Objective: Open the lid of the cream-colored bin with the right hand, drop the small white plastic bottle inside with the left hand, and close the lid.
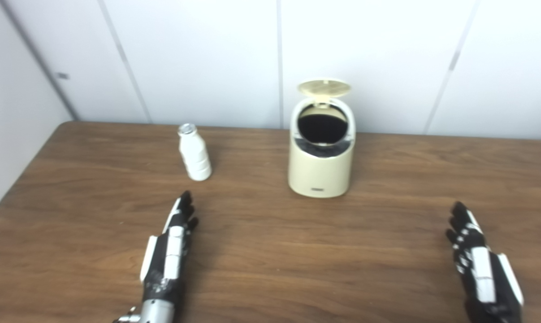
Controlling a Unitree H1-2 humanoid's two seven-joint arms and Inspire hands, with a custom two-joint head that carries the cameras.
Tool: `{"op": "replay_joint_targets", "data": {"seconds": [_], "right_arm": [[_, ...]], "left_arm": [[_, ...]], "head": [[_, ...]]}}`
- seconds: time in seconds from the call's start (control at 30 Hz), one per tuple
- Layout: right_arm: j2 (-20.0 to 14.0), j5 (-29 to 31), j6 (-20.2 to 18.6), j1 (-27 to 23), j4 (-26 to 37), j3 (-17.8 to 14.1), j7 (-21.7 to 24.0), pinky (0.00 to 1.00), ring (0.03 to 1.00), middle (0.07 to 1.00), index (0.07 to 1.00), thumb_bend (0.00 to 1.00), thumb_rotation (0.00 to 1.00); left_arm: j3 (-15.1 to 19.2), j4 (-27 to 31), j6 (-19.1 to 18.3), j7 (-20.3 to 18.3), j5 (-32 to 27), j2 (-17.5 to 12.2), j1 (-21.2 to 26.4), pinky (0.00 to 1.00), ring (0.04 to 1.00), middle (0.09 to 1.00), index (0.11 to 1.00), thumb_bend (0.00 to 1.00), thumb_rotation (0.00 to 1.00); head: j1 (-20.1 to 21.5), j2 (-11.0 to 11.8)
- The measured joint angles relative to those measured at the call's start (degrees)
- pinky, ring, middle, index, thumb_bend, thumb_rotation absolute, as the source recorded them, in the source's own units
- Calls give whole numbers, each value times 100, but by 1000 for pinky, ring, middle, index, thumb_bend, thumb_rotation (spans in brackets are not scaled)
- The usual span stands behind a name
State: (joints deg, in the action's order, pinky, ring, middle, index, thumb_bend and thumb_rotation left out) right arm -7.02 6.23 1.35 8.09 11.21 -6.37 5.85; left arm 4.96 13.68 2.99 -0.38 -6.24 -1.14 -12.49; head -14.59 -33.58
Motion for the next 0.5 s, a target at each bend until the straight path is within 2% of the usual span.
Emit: {"op": "replay_joint_targets", "data": {"seconds": [0.3,0.43,0.5], "right_arm": [[-20,237,-173,12,104,-23,15,1000,1000,990,986,563,936],[-77,364,-173,45,106,-40,48,1000,1000,993,998,549,953],[-144,368,-171,52,105,-39,74,1000,997,989,997,554,956]], "left_arm": [[-137,-31,58,78,173,28,0,1000,1000,985,981,615,911],[-177,-85,161,235,328,58,4,1000,988,974,975,615,817],[-200,-85,172,313,537,62,11,961,968,959,963,619,715]], "head": [[-325,237],[-360,281],[-369,299]]}}
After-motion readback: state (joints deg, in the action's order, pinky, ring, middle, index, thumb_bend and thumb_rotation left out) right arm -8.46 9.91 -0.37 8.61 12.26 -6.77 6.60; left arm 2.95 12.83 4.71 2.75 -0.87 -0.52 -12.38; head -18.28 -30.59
